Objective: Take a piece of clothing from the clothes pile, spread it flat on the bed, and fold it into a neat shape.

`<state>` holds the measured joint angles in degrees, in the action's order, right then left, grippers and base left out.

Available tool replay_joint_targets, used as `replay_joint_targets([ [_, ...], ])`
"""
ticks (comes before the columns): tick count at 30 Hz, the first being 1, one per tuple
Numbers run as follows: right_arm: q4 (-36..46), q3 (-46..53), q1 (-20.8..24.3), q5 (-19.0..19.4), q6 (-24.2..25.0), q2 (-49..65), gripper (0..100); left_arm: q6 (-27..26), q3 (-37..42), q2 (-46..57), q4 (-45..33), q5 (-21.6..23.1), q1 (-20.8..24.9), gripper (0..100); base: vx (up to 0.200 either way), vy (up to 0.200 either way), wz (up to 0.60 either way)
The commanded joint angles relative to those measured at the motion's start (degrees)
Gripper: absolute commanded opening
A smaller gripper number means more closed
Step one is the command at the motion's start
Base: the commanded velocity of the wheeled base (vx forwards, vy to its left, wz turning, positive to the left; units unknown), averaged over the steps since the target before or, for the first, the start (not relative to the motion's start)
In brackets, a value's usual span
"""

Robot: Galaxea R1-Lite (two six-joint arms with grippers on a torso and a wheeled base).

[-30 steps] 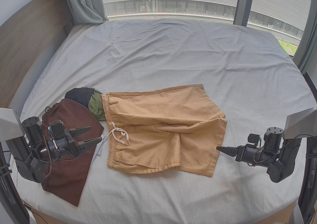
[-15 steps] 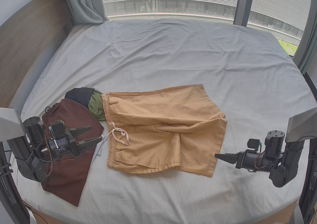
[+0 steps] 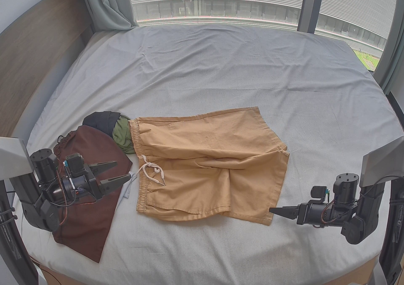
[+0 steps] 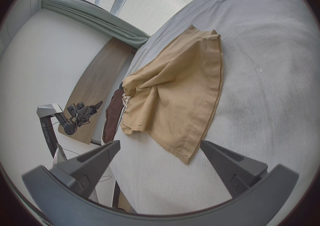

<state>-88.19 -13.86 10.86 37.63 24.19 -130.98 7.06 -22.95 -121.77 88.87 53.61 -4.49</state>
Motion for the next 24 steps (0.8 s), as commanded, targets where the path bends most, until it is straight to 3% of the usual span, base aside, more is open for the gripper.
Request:
replay_joint_targets([
  [1,-0.06,-0.38,0.48,-0.10,-0.63,-3.94,100,0.06,0.28,-0.22,-0.01,0.26,-0.08,100,0.000,0.000,0.00],
  [18,-0.06,-2.57,1.35,-0.63,-1.42,-9.21,100,0.06,0.28,-0.22,-0.01,0.26,-0.17,100,0.000,0.000,0.00],
  [24,-0.14,-6.09,2.59,-2.74,1.39,-12.02,100,0.06,0.10,-0.31,-0.01,0.26,-0.26,100,0.000,0.000,0.00],
])
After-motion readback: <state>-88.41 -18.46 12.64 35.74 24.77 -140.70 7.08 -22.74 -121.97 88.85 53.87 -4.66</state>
